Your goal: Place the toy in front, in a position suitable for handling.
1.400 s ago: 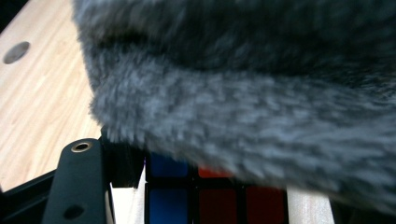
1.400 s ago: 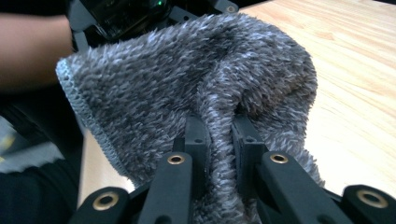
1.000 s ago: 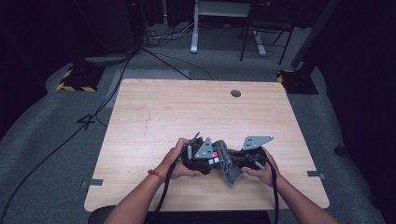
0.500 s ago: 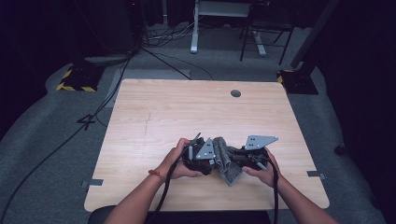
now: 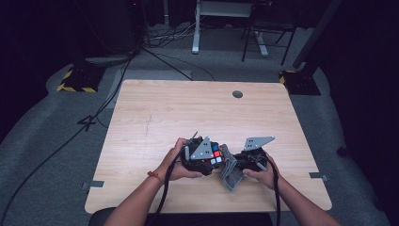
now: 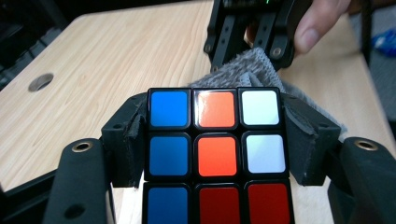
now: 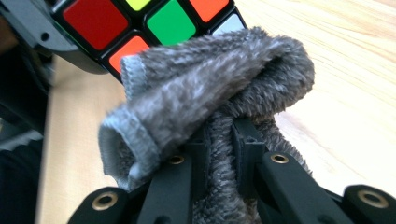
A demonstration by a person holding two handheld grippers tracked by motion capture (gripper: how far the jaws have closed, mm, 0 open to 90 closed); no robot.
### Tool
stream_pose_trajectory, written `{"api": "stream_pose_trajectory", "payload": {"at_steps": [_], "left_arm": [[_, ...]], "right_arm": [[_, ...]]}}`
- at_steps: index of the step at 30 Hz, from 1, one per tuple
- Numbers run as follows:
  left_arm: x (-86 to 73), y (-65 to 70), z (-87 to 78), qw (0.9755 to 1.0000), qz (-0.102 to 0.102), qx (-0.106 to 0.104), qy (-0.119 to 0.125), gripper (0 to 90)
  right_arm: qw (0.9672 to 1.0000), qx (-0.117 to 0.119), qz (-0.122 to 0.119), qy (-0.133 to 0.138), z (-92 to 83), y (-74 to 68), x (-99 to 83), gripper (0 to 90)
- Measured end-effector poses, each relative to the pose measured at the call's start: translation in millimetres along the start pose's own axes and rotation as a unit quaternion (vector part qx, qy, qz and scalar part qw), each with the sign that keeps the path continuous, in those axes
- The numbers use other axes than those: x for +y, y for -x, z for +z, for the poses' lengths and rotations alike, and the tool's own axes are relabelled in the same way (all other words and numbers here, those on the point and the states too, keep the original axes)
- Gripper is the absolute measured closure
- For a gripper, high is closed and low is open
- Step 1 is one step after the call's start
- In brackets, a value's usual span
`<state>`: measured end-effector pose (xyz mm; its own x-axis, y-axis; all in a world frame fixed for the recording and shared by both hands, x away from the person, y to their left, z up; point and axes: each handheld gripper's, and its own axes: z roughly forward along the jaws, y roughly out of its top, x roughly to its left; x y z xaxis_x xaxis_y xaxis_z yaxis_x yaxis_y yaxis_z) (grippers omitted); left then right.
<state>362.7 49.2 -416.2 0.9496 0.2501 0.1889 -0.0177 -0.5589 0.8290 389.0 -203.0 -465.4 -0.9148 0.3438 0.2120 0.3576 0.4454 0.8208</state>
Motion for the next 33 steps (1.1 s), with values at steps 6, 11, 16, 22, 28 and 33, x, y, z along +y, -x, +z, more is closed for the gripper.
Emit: {"api": "stream_pose_trajectory", "payload": {"at_steps": [6,11,16,22,28,33], "left_arm": [[-4.1,-5.4,-3.3,0.9996,-0.019,-0.008,0.017,32.8],[-6.8,-7.5,-1.9,0.9996,-0.023,-0.011,0.010,32.6],[-8.8,-8.2,-0.6,0.9996,-0.021,-0.017,-0.007,32.7],[-9.0,-5.7,2.9,0.9994,-0.006,-0.007,-0.032,32.9],[-12.5,-5.6,9.8,0.9979,-0.002,-0.008,-0.065,33.0],[-15.2,-5.3,20.6,0.9963,-0.004,-0.002,-0.086,32.8]], "right_arm": [[0.9989,0.019,0.017,0.039,-8.7,2.9,0.4,79.6],[0.9985,0.015,0.017,0.050,-11.1,2.0,0.6,79.7],[0.9987,0.000,0.007,0.051,-13.8,-1.1,1.7,79.8],[0.9988,-0.013,-0.005,0.047,-13.8,-3.6,2.5,79.8],[0.9984,-0.027,-0.013,0.049,-16.5,-5.7,4.4,79.9],[0.9983,-0.034,-0.014,0.045,-16.0,-4.9,4.1,79.9]]}}
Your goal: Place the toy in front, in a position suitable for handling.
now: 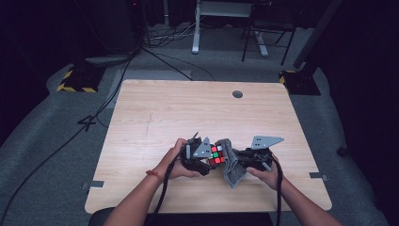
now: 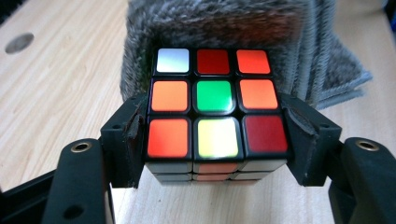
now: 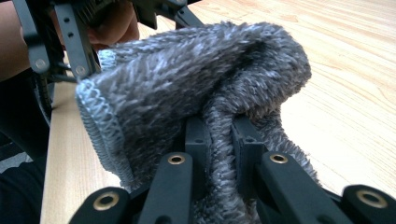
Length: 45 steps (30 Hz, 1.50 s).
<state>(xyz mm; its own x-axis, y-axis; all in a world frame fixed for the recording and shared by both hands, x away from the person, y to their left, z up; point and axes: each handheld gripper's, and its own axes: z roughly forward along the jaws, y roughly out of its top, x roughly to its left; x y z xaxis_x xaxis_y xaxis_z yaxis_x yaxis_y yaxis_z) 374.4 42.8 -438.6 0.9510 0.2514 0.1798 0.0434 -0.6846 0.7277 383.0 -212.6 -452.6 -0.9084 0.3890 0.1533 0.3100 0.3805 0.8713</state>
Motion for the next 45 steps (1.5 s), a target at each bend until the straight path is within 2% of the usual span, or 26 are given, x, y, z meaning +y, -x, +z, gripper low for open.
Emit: {"api": "stream_pose_trajectory", "payload": {"at_steps": [4,6,9,13,17,19,21,23,27,31,34,37,40,45], "left_arm": [[0.6,3.1,11.3,0.9997,0.003,0.008,-0.023,32.4],[0.5,3.3,14.3,0.9995,0.001,0.007,-0.031,32.6],[1.2,2.0,12.3,0.9998,-0.003,0.005,-0.021,32.9],[3.8,1.6,5.1,0.9999,-0.003,0.009,-0.007,33.3],[6.6,0.9,-5.0,0.9999,-0.006,0.010,0.012,33.4],[8.1,-0.4,-9.9,0.9996,-0.008,0.004,0.026,33.5],[8.8,-0.7,-14.1,0.9995,-0.007,0.007,0.030,33.5],[8.3,-1.7,-17.6,0.9992,-0.012,0.004,0.039,33.5],[7.1,-1.9,-20.1,0.9992,-0.010,0.001,0.039,33.5],[7.8,0.9,-16.2,0.9997,-0.003,0.002,0.025,33.5],[10.1,4.7,-11.5,0.9998,0.004,0.002,0.019,33.5],[12.2,7.0,-10.9,0.9997,0.005,-0.004,0.023,33.5],[15.6,9.7,-13.7,0.9993,0.011,-0.006,0.034,33.5],[19.6,10.3,-24.1,0.9981,0.009,-0.005,0.061,33.5]], "right_arm": [[0.9999,-0.002,-0.013,-0.001,0.8,-3.6,2.1,79.9],[0.9997,-0.011,-0.022,-0.008,2.5,-5.6,2.3,79.9],[0.9996,-0.013,-0.025,-0.007,1.6,-5.0,2.3,79.9],[0.9990,-0.030,-0.030,-0.012,1.2,-5.2,3.3,79.8],[0.9979,-0.038,-0.027,-0.044,7.4,-1.1,-1.0,79.8],[0.9968,-0.038,-0.023,-0.066,12.4,1.4,-4.1,79.7],[0.9967,-0.030,-0.014,-0.074,16.2,3.4,-7.1,79.7],[0.9962,-0.028,-0.015,-0.081,18.3,3.3,-7.7,79.7],[0.9972,-0.027,-0.019,-0.067,15.0,0.5,-4.2,79.6],[0.9991,-0.021,-0.026,-0.027,2.9,-5.6,5.8,79.6],[0.9987,-0.031,-0.039,-0.011,-2.6,-10.0,11.1,79.6],[0.9985,-0.040,-0.036,-0.002,-4.7,-8.0,11.0,79.5],[0.9981,-0.048,-0.037,-0.012,-3.2,-6.2,11.0,79.5],[0.9968,-0.048,-0.029,-0.057,10.2,-2.5,2.5,79.4]]}}
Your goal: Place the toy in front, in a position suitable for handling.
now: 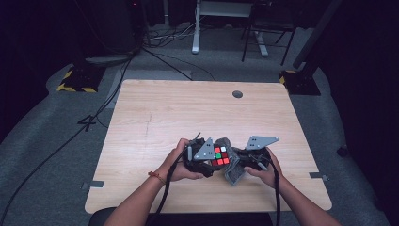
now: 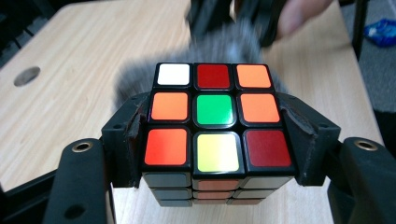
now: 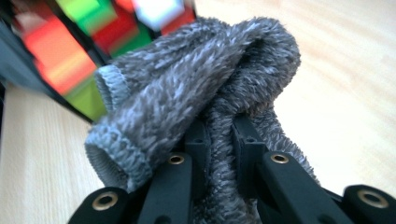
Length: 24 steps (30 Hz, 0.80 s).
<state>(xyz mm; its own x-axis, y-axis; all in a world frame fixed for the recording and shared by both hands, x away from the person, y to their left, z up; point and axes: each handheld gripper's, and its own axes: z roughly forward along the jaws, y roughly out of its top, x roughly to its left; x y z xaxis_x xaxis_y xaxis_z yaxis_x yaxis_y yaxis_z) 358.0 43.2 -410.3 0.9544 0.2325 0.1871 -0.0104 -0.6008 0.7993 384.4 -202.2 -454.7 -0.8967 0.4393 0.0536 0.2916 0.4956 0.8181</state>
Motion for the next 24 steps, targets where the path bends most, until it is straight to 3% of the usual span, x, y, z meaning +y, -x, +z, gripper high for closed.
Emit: {"api": "stream_pose_trajectory", "payload": {"at_steps": [5,11,18,24], "left_arm": [[0.2,-5.1,-12.7,0.9997,-0.010,0.013,0.019,33.5],[-3.1,-9.1,-17.6,0.9992,-0.019,0.014,0.033,33.3],[-9.1,-10.5,-12.2,0.9996,-0.019,0.020,0.011,32.9],[-13.8,-12.3,-4.1,0.9994,-0.025,0.016,-0.015,32.6]], "right_arm": [[0.9996,0.024,0.002,-0.012,7.6,-3.2,-2.3,79.3],[0.9987,0.042,0.011,0.028,-4.1,-5.3,3.4,79.4],[0.9961,0.051,0.036,0.062,-14.2,3.9,-0.2,79.4],[0.9964,0.042,0.028,0.068,-17.2,4.0,0.4,79.5]]}}
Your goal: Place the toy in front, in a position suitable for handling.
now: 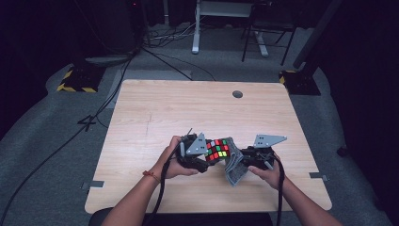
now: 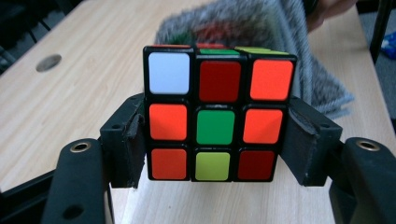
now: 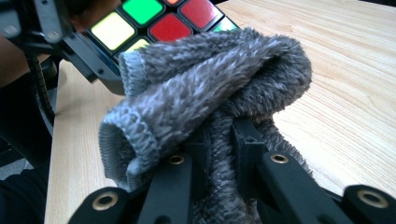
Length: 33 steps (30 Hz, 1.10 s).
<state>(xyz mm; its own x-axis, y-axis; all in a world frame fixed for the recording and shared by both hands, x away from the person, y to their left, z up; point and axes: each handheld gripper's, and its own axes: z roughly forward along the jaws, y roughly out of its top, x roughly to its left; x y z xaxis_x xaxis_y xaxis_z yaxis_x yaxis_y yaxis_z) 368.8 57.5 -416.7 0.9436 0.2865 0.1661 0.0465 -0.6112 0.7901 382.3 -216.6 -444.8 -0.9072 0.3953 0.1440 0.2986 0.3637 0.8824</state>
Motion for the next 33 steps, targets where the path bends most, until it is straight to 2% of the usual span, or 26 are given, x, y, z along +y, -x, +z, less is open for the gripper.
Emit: {"api": "stream_pose_trajectory", "payload": {"at_steps": [2,8,14,18,22,28,33], "left_arm": [[-1.0,0.5,3.2,0.9999,0.003,0.002,-0.010,32.5],[-2.0,1.2,10.8,0.9995,0.004,0.006,-0.032,32.3],[-5.4,4.9,25.1,0.9977,0.015,0.005,-0.066,32.4],[-5.2,4.4,24.1,0.9985,0.010,0.005,-0.054,32.9],[-3.5,4.6,21.7,0.9987,0.016,0.011,-0.046,33.2],[-1.5,6.0,17.3,0.9992,0.015,0.006,-0.037,33.2],[2.3,5.2,10.6,0.9999,0.012,-0.005,-0.011,33.5]], "right_arm": [[0.9999,-0.005,-0.013,-0.006,0.3,-2.2,0.6,79.5],[0.9996,-0.012,-0.026,-0.006,0.2,-5.5,2.4,79.5],[0.9983,-0.017,-0.055,-0.006,-0.4,-13.8,6.3,79.5],[0.9979,-0.022,-0.062,0.001,-2.6,-16.1,8.5,79.4],[0.9972,-0.035,-0.066,-0.002,-3.1,-16.5,10.2,79.3],[0.9956,-0.057,-0.064,-0.038,4.3,-10.4,5.1,79.3],[0.9943,-0.052,-0.054,-0.077,15.6,-5.5,-3.6,79.3]]}}
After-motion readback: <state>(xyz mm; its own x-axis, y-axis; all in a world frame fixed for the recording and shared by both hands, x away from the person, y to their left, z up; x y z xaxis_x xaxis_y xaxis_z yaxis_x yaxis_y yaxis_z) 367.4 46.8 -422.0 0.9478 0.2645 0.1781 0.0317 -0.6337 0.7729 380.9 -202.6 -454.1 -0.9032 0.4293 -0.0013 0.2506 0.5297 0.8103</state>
